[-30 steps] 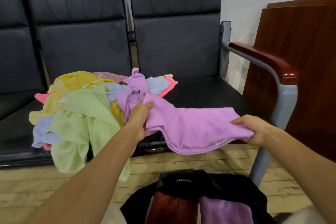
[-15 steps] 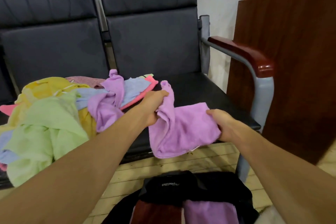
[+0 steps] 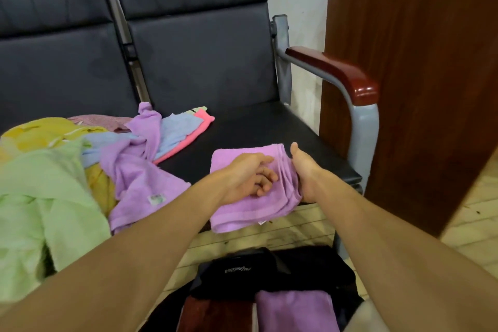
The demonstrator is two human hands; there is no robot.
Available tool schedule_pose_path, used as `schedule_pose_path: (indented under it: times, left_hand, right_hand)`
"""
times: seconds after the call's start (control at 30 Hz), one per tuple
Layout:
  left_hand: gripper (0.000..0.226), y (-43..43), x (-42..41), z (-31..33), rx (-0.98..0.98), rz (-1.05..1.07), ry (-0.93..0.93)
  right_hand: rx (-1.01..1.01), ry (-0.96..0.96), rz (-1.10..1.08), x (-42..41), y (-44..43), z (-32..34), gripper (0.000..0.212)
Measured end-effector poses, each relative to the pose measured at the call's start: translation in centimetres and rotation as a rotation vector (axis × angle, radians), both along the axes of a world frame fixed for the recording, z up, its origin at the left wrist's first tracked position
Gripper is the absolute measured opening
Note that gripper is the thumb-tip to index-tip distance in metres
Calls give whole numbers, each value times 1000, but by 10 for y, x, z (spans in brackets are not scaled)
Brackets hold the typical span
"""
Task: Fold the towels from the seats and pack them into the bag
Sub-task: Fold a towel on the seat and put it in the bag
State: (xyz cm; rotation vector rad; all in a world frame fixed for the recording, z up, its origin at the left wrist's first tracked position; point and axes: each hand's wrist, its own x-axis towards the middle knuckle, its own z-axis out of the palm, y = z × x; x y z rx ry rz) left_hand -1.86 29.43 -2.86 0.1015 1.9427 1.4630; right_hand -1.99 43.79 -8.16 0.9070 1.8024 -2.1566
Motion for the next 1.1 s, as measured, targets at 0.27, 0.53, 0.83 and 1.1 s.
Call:
schedule_pose_path:
  times: [0.27, 0.53, 0.83, 1.1]
  left_hand:
    - [30, -62, 24, -7, 173, 291, 173]
    - [21, -101, 33, -24, 232, 392, 167]
    - [11, -105, 43, -30, 309, 637, 14]
    - [39, -132, 102, -41, 770, 380, -438]
  right_hand:
    - [262, 157, 45, 9, -19, 2, 68]
    - [853, 310, 130, 23, -48, 16, 32]
    - [668, 579, 248, 75, -90, 71, 30]
    - [66, 526, 119, 119, -112, 58, 29]
